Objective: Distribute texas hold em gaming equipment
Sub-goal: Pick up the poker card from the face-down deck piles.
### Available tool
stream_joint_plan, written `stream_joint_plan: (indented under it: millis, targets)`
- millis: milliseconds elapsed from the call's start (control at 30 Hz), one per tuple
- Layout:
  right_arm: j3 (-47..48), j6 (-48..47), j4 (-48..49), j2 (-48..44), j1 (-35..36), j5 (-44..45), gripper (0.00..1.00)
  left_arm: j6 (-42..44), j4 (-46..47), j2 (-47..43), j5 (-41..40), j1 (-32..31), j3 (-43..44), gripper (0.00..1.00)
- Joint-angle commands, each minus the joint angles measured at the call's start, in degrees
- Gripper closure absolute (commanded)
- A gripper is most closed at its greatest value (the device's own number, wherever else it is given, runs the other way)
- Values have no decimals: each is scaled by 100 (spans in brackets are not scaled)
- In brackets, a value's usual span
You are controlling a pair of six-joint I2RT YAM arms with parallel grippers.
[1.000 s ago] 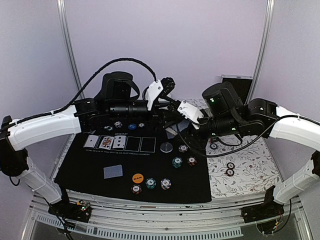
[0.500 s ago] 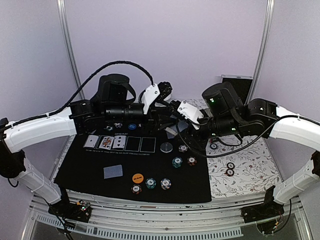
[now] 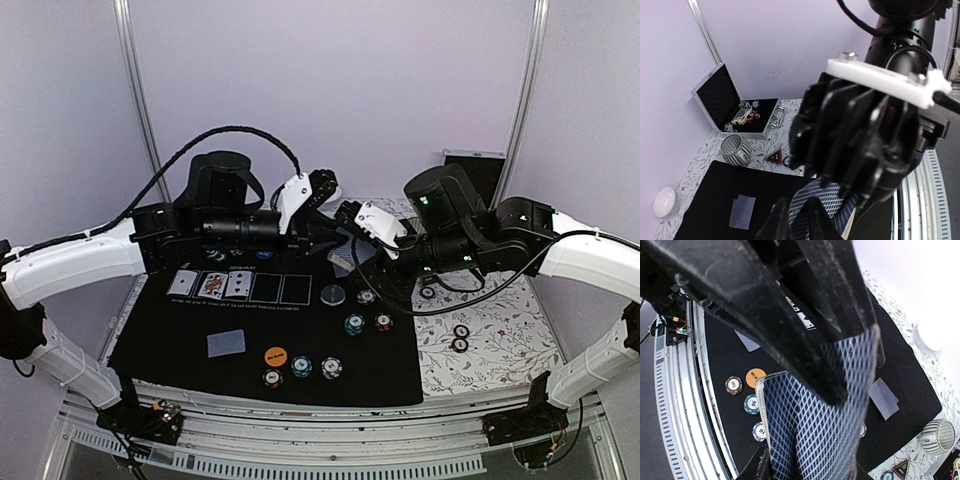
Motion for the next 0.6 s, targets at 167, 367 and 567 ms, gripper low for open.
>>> stream_joint_plan:
  millis: [167, 367, 567]
  targets:
    - [65, -6, 93, -118, 24, 38, 96, -36, 155, -438, 151, -23, -240, 95]
    - [44, 1, 94, -134, 25, 66, 96, -24, 155, -629, 282, -20, -321, 100]
    - [-3, 20, 92, -173, 28, 141, 96, -444, 473, -1030, 358, 137, -527, 100]
